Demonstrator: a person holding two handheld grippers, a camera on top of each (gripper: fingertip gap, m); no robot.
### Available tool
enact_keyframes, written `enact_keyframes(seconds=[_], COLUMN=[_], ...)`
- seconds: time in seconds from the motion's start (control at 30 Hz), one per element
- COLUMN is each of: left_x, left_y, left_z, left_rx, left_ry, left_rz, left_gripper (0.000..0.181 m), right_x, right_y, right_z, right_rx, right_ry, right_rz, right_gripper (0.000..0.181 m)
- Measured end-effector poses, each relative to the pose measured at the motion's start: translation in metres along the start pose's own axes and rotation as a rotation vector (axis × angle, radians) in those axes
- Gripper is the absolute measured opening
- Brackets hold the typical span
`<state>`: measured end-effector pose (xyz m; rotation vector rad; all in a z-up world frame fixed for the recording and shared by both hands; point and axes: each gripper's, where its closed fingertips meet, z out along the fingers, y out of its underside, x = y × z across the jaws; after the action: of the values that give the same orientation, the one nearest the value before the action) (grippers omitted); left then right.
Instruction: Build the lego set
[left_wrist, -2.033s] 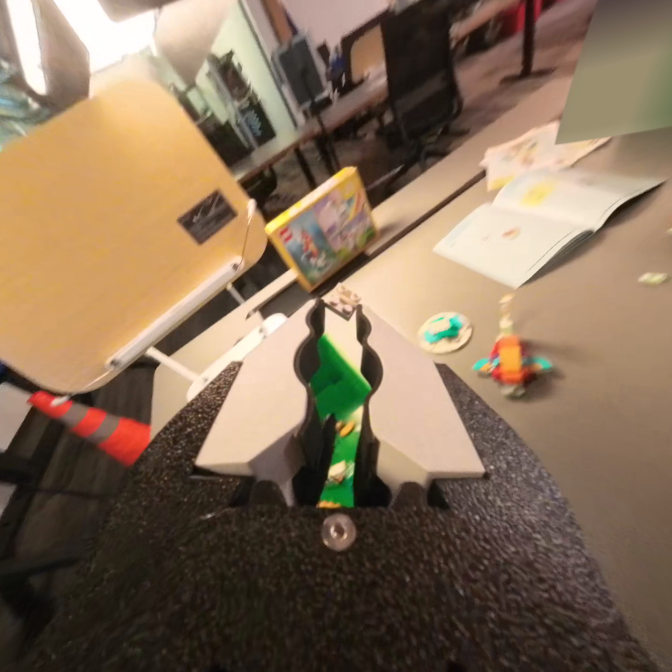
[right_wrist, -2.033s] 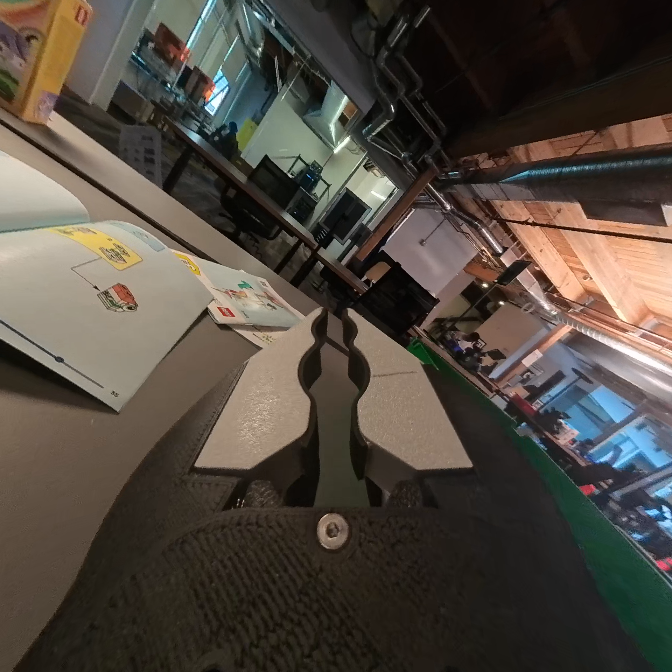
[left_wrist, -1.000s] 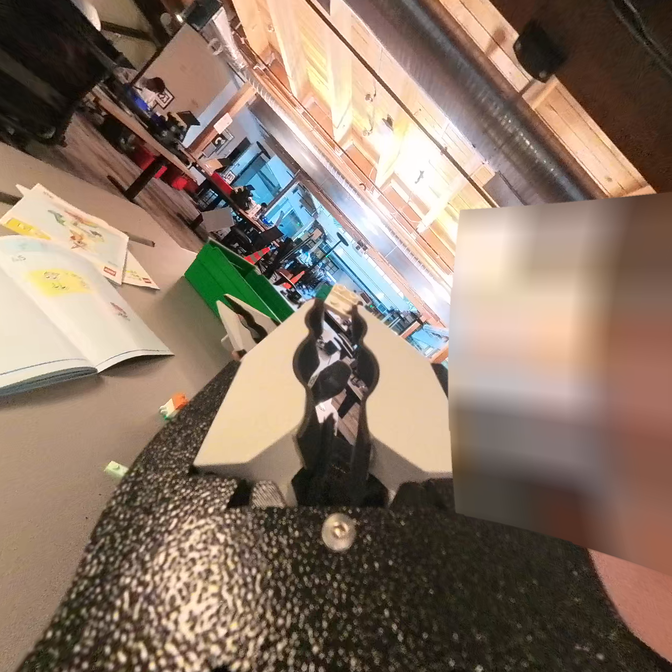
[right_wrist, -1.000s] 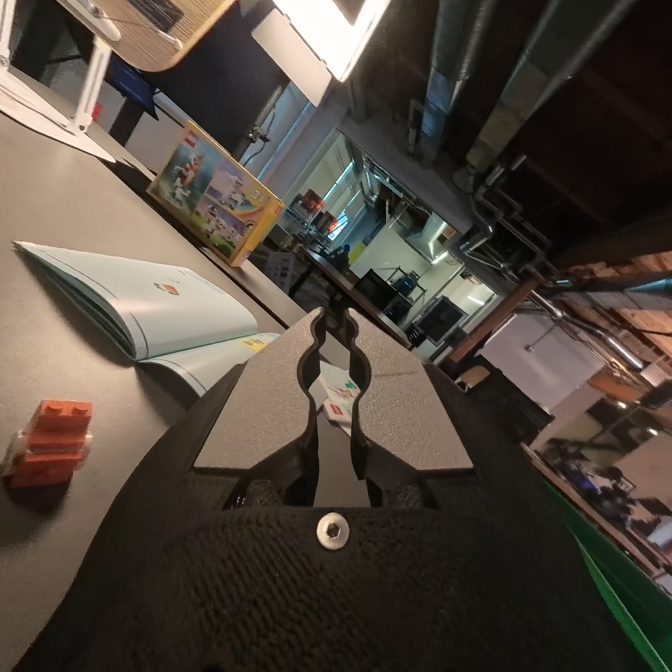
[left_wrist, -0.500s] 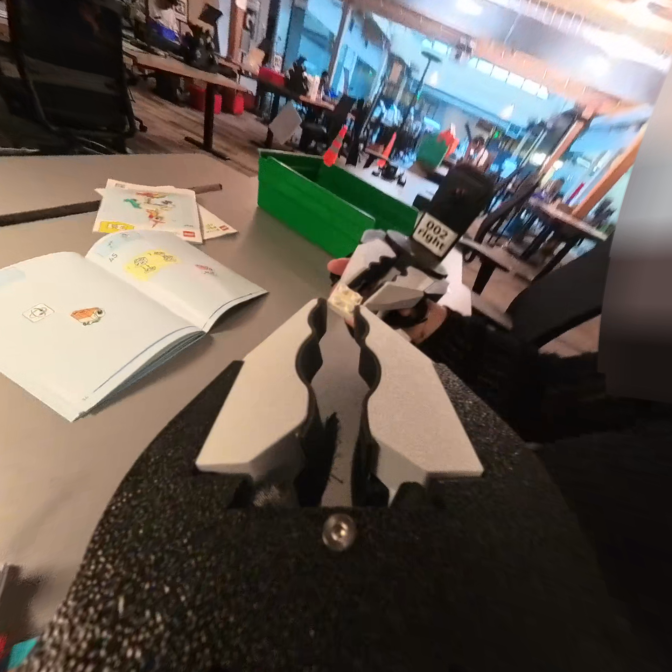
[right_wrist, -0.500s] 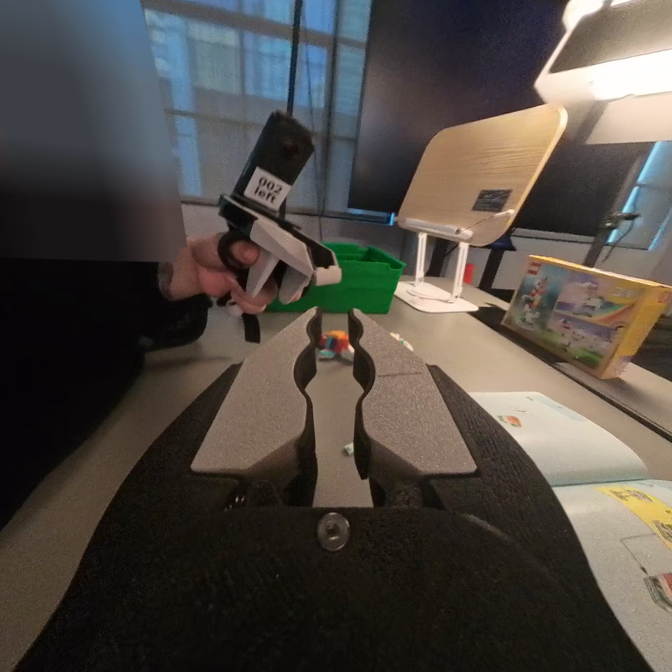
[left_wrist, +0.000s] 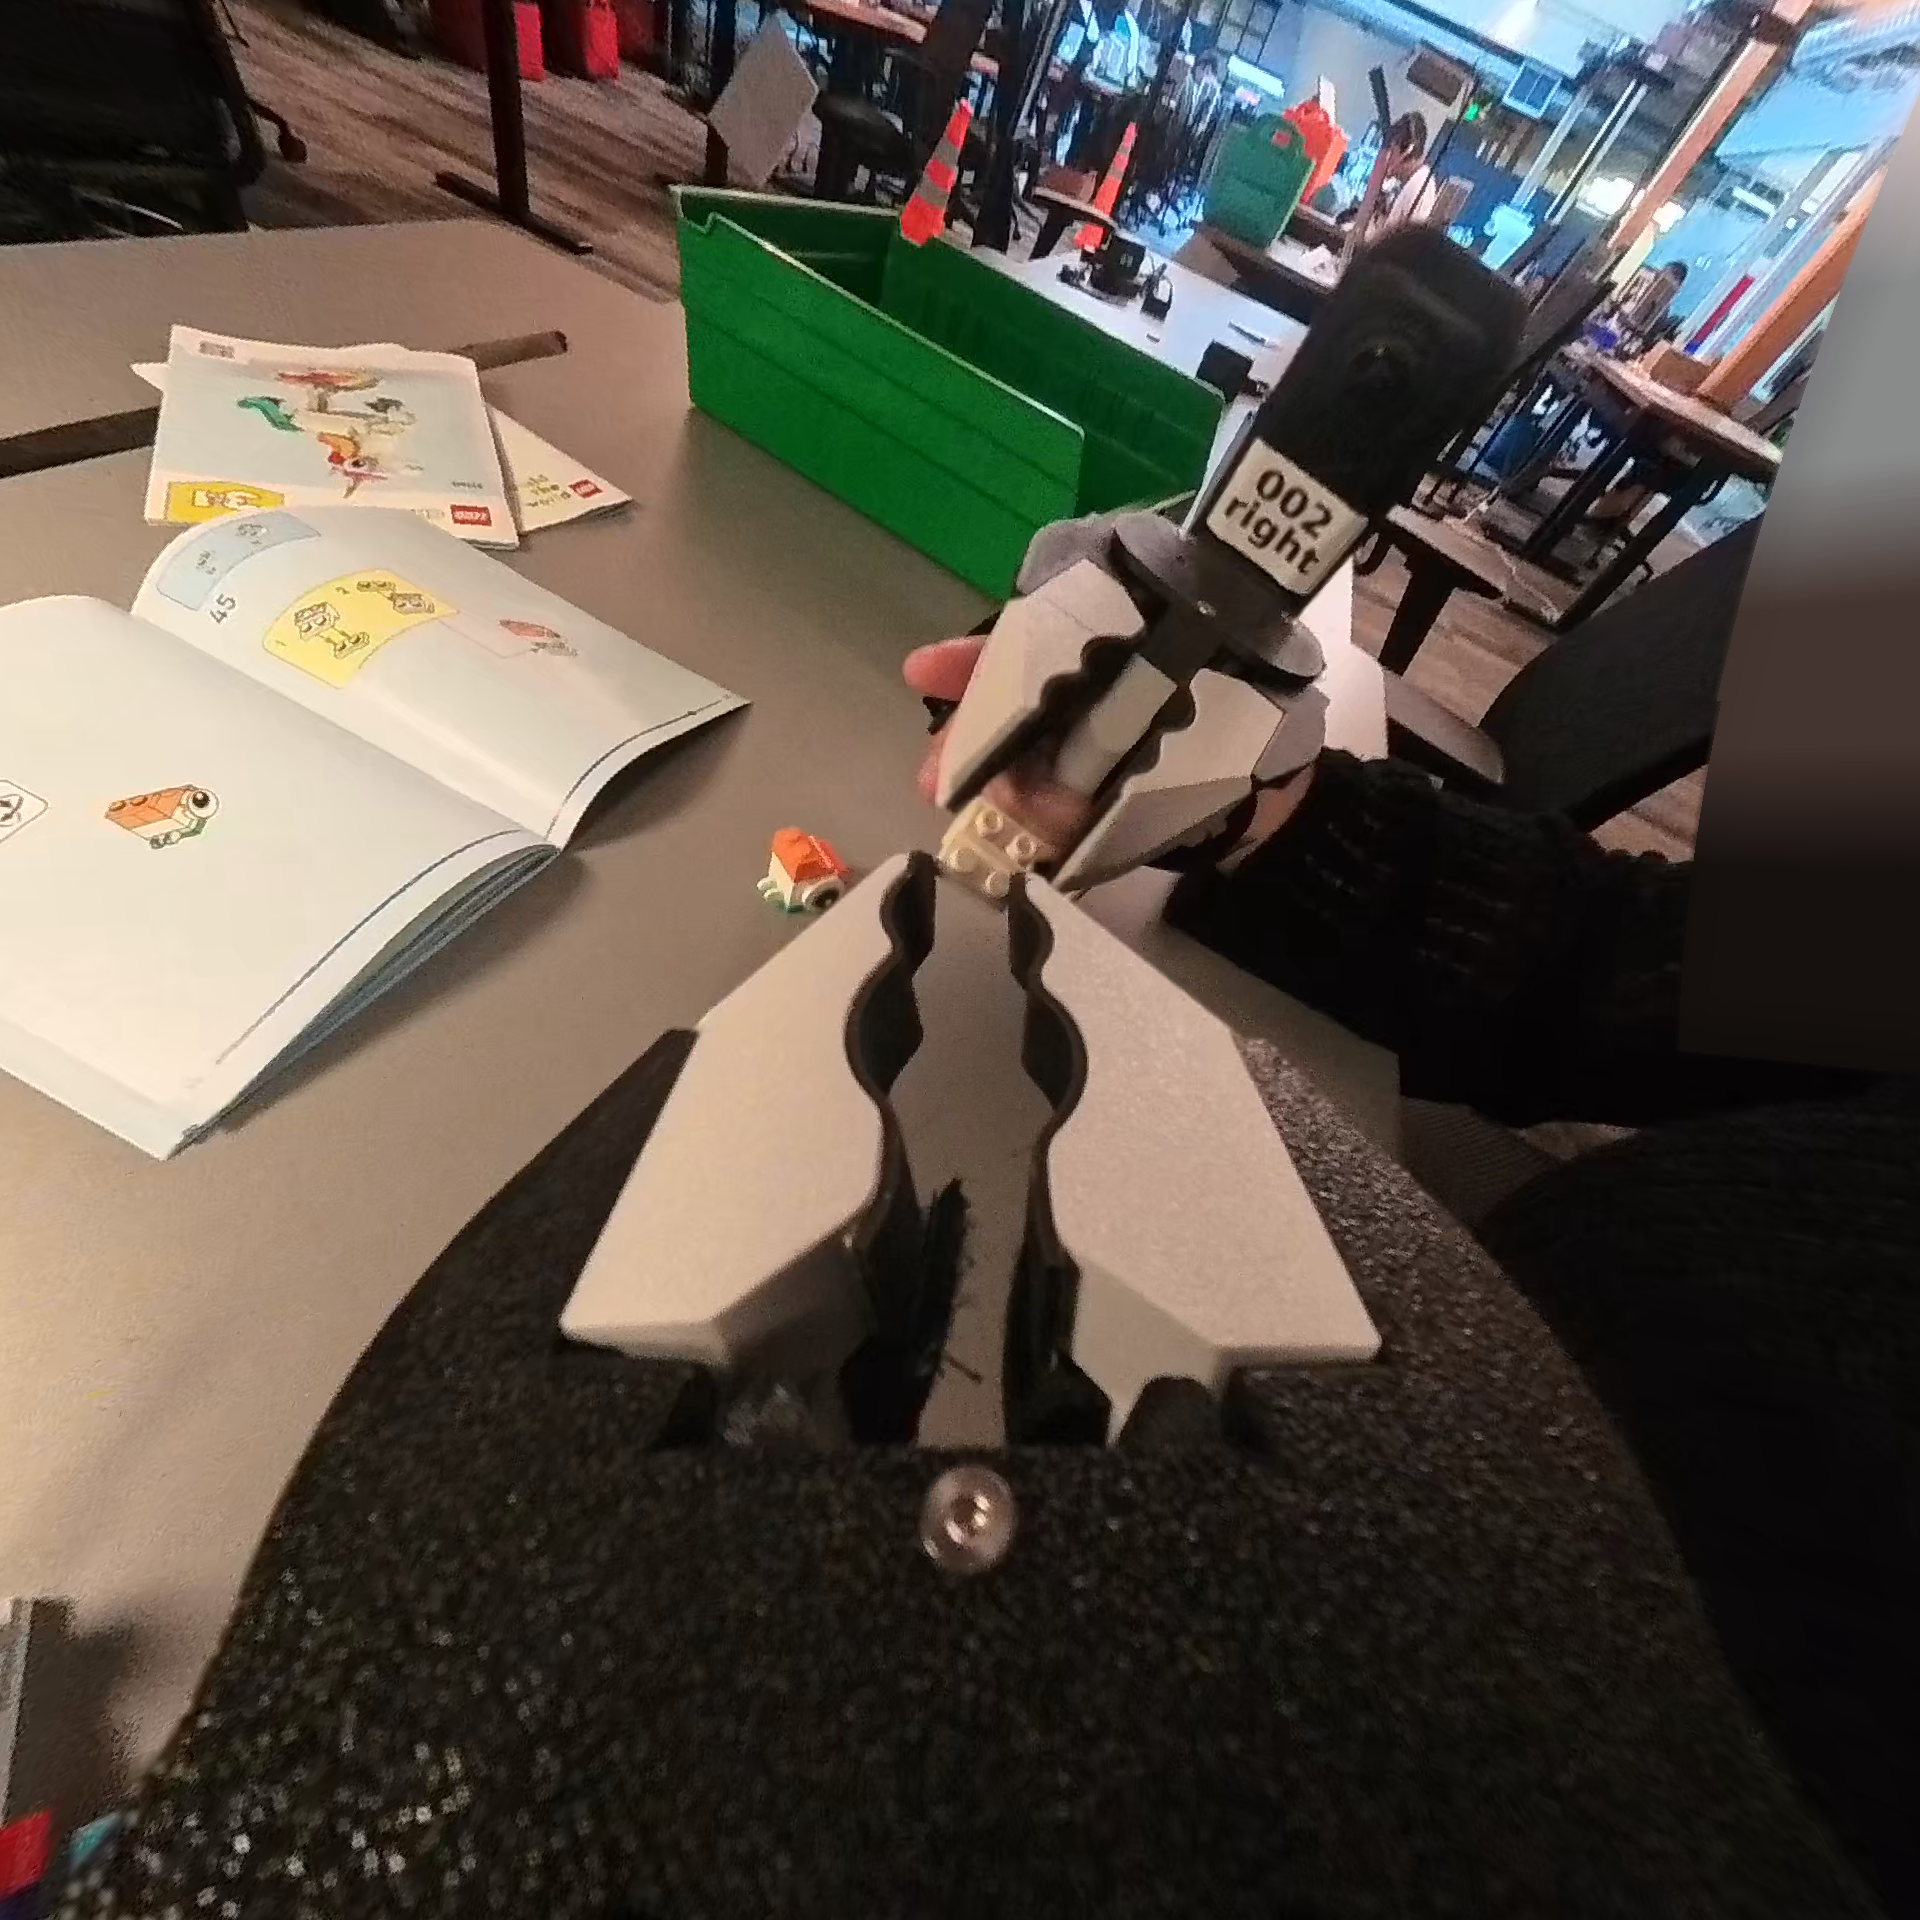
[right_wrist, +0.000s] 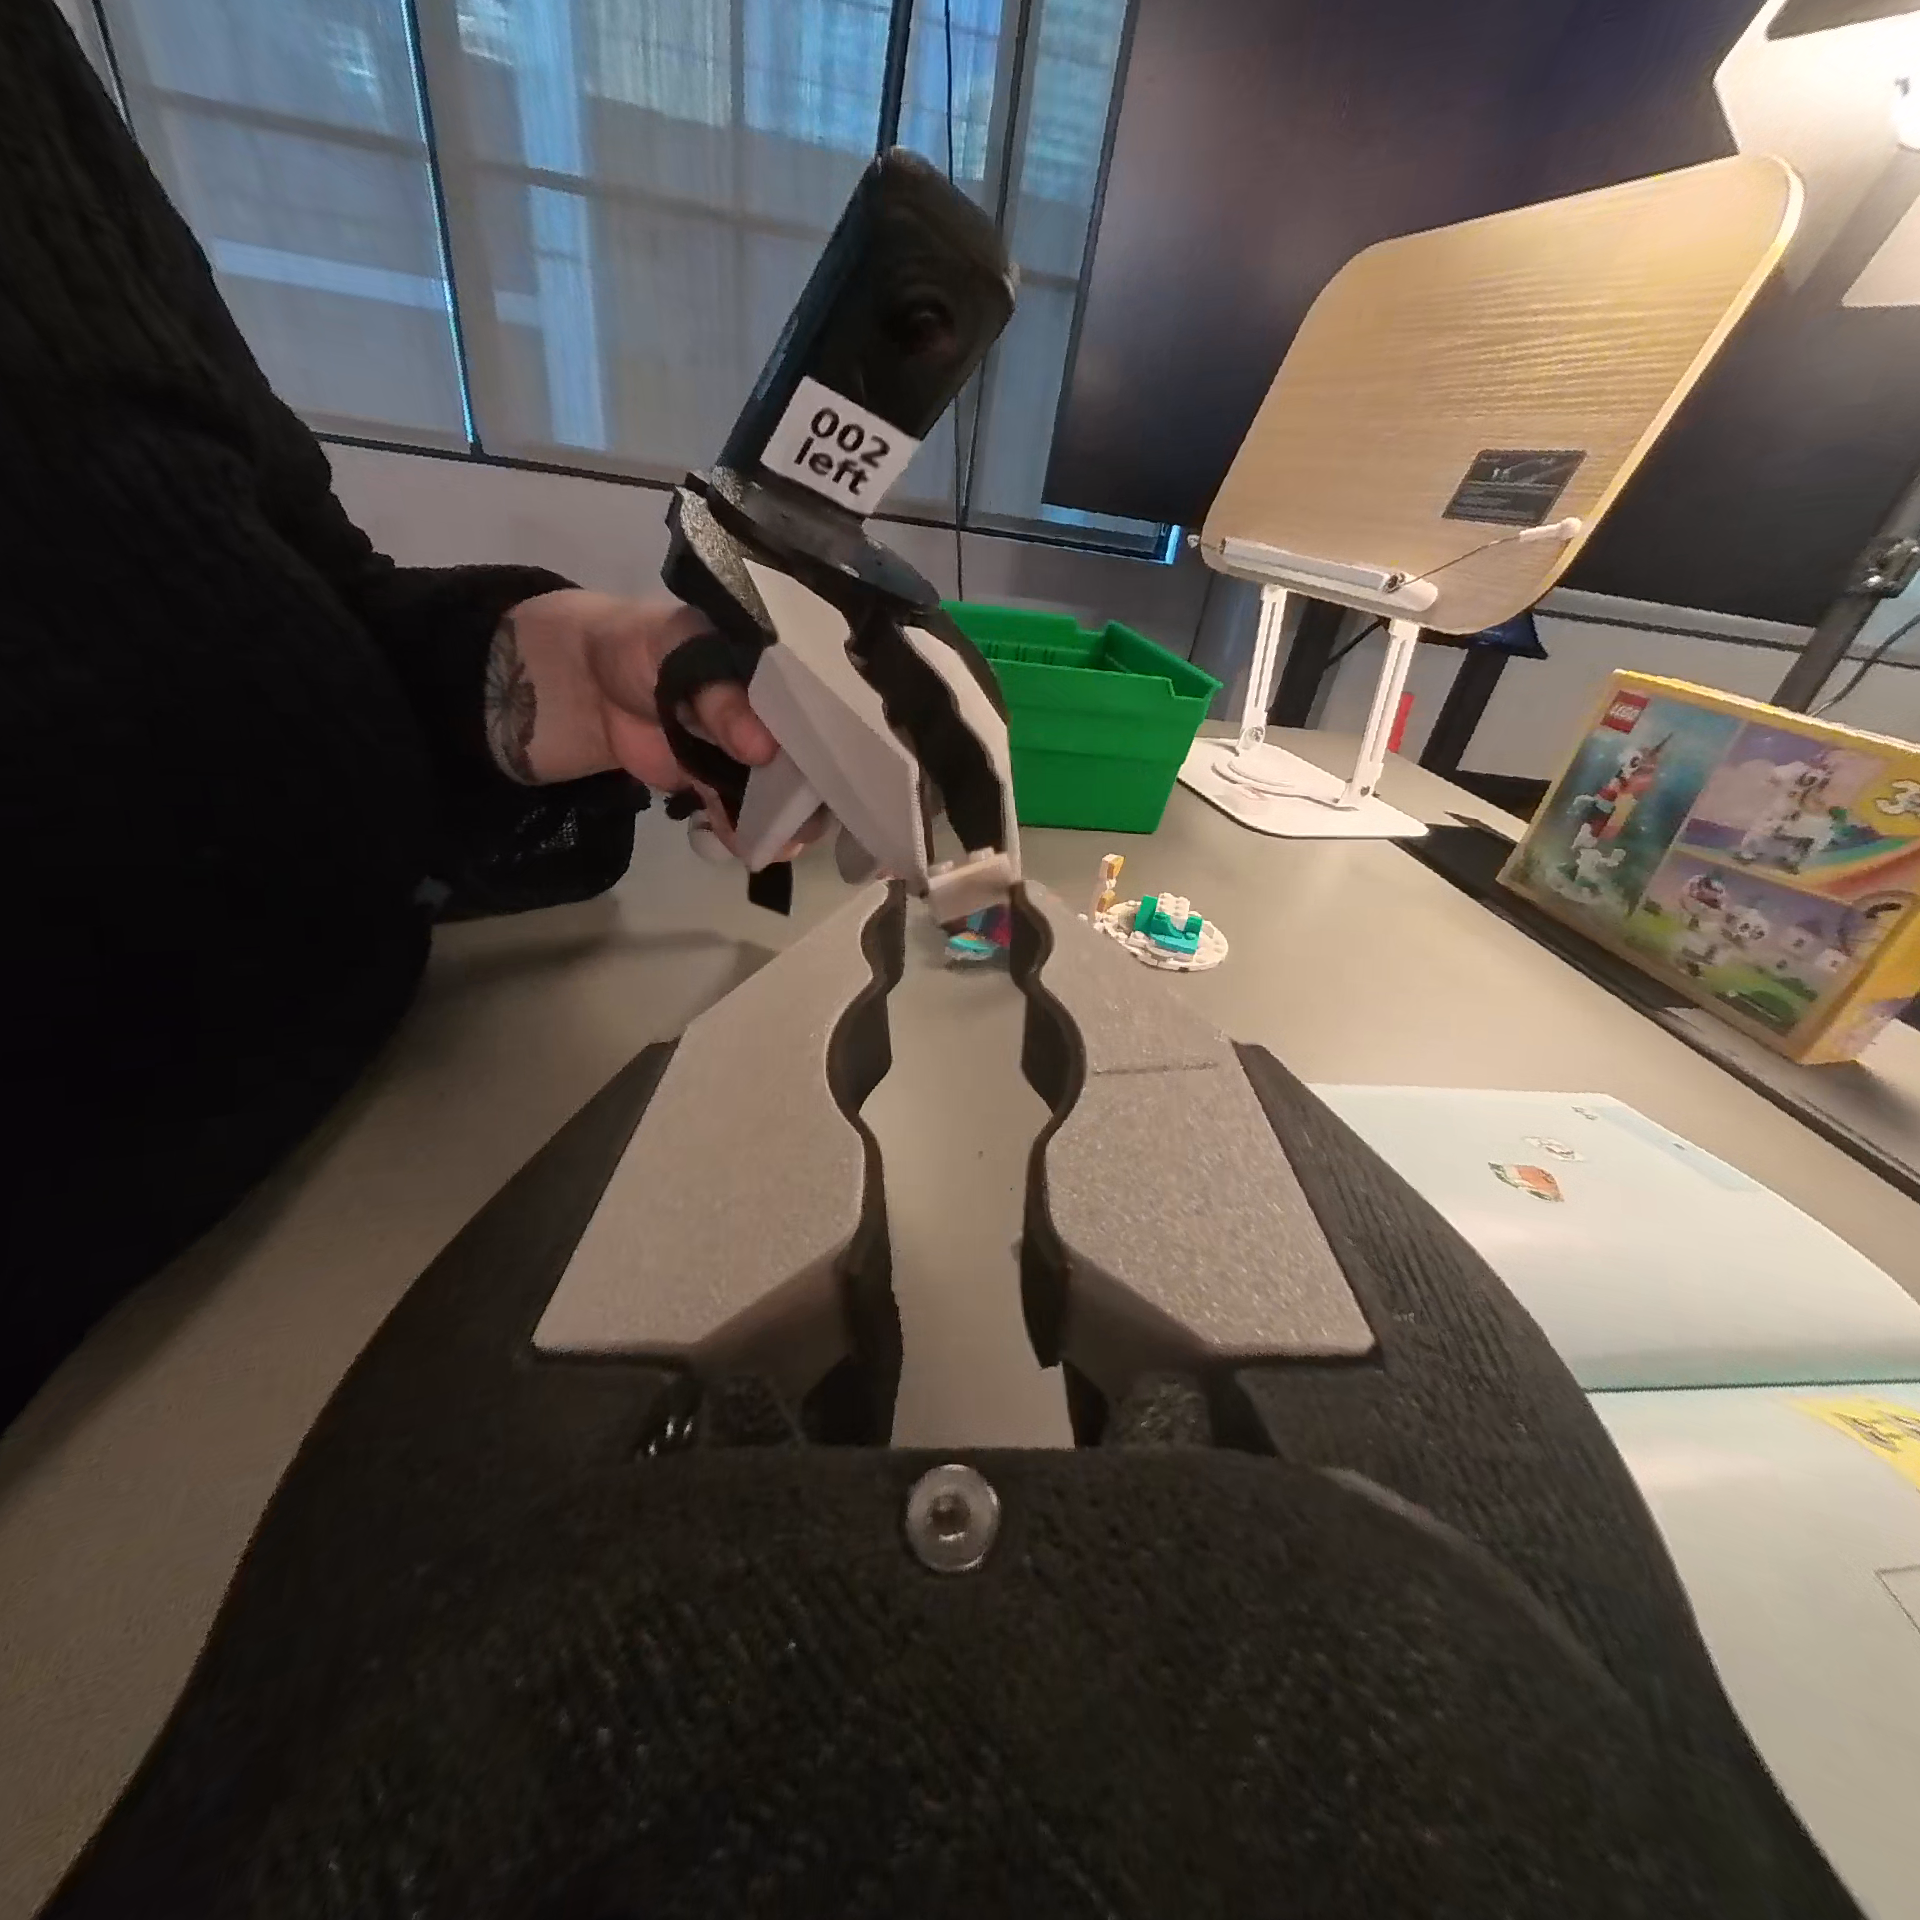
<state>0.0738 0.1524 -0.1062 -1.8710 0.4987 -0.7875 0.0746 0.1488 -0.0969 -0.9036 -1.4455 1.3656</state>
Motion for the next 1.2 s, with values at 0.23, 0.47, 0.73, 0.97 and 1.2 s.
enact_keyframes(seconds=[0.23, 0.47, 0.73, 0.97, 1.2], left_x=[0.002, 0.005, -0.014, -0.004, -0.004], left_y=[0.007, 0.014, 0.024, 0.009, 0.016], left_z=[0.003, 0.003, 0.012, 0.016, 0.017], left_rx=[-0.029, -0.041, -0.020, 0.140, 0.148], left_ry=[0.030, 0.069, -0.064, 0.057, 0.056], left_rz=[-0.012, -0.038, 0.138, 0.246, 0.268], left_gripper=[0.012, 0.012, 0.046, 0.029, 0.016], right_x=[-0.004, -0.008, 0.014, 0.008, 0.008], right_y=[0.004, 0.010, 0.011, 0.007, 0.009], right_z=[0.000, 0.000, -0.011, -0.011, -0.009], right_rx=[-0.010, -0.040, -0.041, 0.038, 0.064], right_ry=[-0.031, -0.069, 0.017, -0.063, -0.086], right_rz=[0.018, 0.045, 0.098, 0.240, 0.298], right_gripper=[0.015, 0.014, 0.014, 0.015, 0.015])
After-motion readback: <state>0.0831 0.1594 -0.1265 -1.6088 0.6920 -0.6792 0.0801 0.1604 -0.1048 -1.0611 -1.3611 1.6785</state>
